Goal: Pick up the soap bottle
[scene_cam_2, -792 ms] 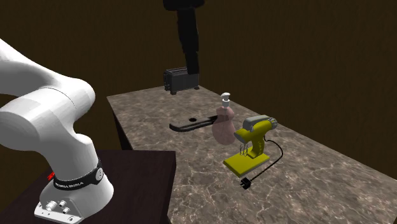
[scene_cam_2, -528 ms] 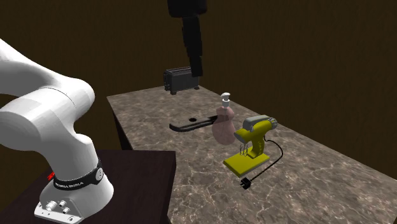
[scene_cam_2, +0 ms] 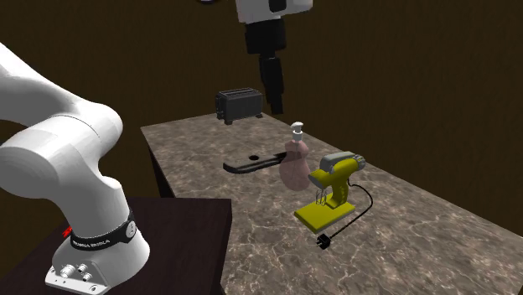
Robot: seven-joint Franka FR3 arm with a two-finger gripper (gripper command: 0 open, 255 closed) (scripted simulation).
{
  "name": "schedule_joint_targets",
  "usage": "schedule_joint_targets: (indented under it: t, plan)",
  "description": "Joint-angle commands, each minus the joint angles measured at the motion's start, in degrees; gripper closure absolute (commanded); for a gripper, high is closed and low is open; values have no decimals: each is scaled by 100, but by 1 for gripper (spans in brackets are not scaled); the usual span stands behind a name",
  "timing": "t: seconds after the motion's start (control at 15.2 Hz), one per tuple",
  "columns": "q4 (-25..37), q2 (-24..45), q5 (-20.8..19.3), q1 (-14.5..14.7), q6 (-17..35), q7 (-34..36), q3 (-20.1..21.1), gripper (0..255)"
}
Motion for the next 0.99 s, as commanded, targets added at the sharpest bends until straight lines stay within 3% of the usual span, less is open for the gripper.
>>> schedule_joint_targets:
  t: [0.0, 0.53, 0.92]
  plan:
    - [-25, 190, 96, 91, 259, 249, 223, 0]
    - [196, 1271, 192, 291, 1277, 1158, 1041, 0]
    - [660, 2300, -120, 330, 1922, 1981, 1653, 0]
